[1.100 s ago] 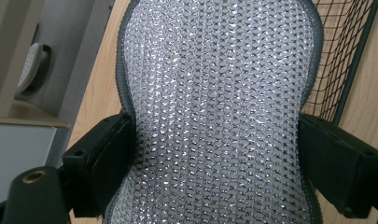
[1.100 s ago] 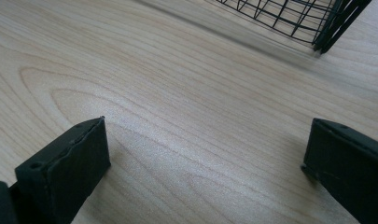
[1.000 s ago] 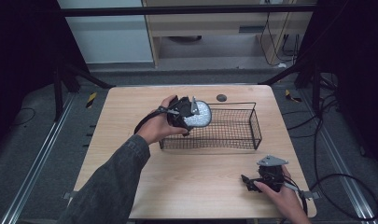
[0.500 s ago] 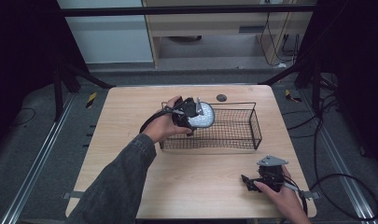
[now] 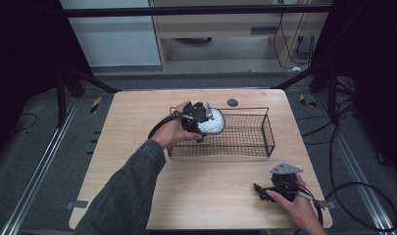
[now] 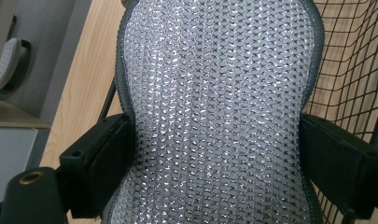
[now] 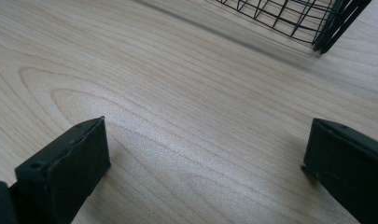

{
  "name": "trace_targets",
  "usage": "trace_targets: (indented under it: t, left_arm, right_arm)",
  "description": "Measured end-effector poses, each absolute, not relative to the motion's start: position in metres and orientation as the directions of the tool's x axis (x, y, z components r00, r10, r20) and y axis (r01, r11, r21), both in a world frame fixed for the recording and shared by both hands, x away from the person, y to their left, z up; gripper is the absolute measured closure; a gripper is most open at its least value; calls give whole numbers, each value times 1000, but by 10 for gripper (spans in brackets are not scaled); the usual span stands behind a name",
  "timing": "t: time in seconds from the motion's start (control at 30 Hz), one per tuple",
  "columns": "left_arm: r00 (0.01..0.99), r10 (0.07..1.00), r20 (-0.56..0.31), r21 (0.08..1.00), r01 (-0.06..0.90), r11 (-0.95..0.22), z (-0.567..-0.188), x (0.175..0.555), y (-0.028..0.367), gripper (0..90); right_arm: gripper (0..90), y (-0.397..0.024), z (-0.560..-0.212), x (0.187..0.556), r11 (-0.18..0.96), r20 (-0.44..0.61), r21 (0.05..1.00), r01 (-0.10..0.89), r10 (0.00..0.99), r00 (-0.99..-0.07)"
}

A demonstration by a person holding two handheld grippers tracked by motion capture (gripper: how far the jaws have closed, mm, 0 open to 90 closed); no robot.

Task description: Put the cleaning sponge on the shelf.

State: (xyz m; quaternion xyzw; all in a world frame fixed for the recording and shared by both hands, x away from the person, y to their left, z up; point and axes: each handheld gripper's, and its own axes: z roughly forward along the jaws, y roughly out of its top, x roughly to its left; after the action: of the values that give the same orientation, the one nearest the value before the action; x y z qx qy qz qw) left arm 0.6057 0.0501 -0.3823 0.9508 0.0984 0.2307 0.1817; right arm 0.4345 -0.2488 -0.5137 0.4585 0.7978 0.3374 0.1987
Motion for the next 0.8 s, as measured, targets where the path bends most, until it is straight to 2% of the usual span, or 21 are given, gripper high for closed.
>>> trace_targets:
  t: [0.1, 0.37, 0.8]
  left_arm:
    - [880, 285, 380, 381, 131, -915, -385, 607, 52, 86]
    - [885, 339, 319, 423, 187, -887, -385, 609, 63, 51]
    - [884, 329, 331, 437, 165, -884, -377, 602, 66, 109]
  right_arm:
    - [3, -249, -514, 435, 351, -7, 722, 597, 866, -501]
    - [3, -249, -514, 435, 353, -9, 722, 595, 865, -502]
    - [3, -249, -514, 435, 352, -8, 722, 596, 865, -501]
